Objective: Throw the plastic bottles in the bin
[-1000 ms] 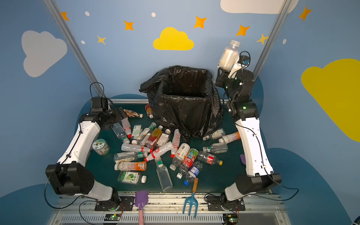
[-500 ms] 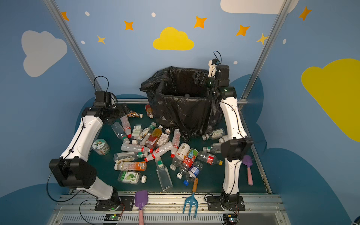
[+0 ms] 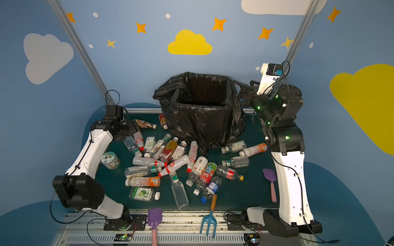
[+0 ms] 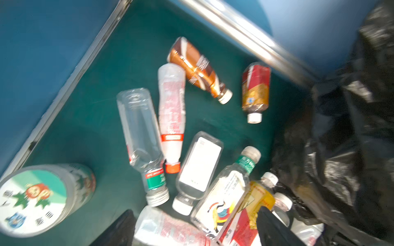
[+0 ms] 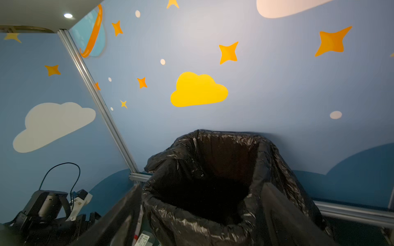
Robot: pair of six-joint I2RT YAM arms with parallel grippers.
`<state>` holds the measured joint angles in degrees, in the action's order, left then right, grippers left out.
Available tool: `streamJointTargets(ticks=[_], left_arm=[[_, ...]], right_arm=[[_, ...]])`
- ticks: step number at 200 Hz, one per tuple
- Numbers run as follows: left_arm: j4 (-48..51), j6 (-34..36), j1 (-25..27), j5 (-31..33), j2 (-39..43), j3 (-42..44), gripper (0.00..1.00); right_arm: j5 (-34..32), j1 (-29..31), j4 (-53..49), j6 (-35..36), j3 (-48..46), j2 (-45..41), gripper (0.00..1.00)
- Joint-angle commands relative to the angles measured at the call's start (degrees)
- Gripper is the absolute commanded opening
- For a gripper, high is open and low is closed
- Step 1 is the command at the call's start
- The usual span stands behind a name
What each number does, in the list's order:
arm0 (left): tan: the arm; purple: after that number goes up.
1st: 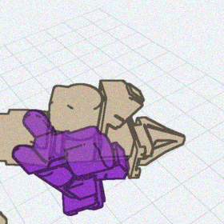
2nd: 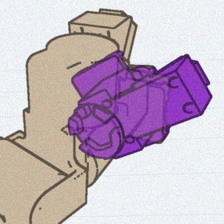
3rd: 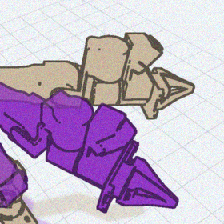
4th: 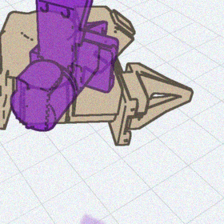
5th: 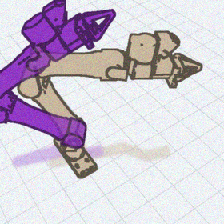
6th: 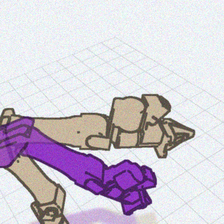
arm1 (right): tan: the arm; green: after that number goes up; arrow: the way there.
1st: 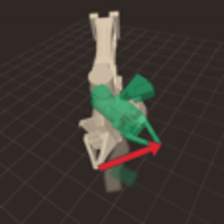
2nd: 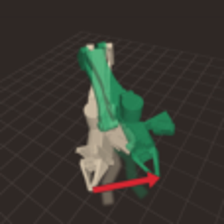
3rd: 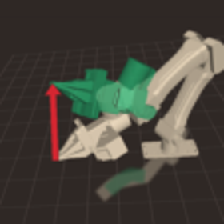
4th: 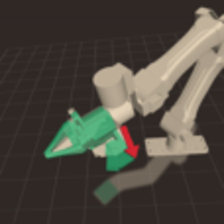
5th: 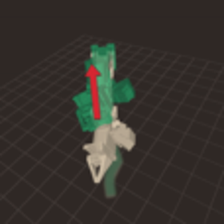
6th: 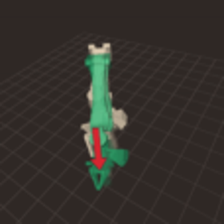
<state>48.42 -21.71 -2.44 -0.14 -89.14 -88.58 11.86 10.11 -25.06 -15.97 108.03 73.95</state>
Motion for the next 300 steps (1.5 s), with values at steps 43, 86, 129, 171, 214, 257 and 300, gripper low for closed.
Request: streamJointTargets(ticks=[43, 86, 129, 171, 214, 257, 300], left_arm=[[2.0, -6.6, -4.8, 0.1, -1.8, 5.3, 0.86], [5.5, -5.4, -9.1, -4.9, -12.5, -2.1, 0.84], [8.5, -4.6, -9.9, -6.5, -23.8, -11.6, 0.81], [10.8, -5.2, -10.2, -5.8, -30.1, -16.9, 0.81], [12.8, -5.0, -10.8, -4.5, -33.6, -19.8, 0.82], [13.4, -4.6, -11.8, -4.2, -35.7, -21.4, 0.82], [13.5, -3.9, -12.2, -4.1, -38.3, -23.3, 0.83]], right_arm=[[0.4, -0.6, -6.9, -0.7, -14.4, -3.6, 0.82], [5.3, -0.4, -7.6, -4.6, -19.8, -5.1, 0.81], [2.4, -0.3, -10.2, -4.6, -22.2, -8.7, 0.82], [-1.1, -0.5, -12.2, -4.3, -23.5, -12.1, 0.83], [-2.5, -0.6, -12.4, -4.9, -24.8, -13.2, 0.83], [-2.5, -0.7, -11.3, -6.0, -24.9, -12.5, 0.83], [-2.6, -0.8, -10.7, -6.5, -24.5, -11.8, 0.83]])
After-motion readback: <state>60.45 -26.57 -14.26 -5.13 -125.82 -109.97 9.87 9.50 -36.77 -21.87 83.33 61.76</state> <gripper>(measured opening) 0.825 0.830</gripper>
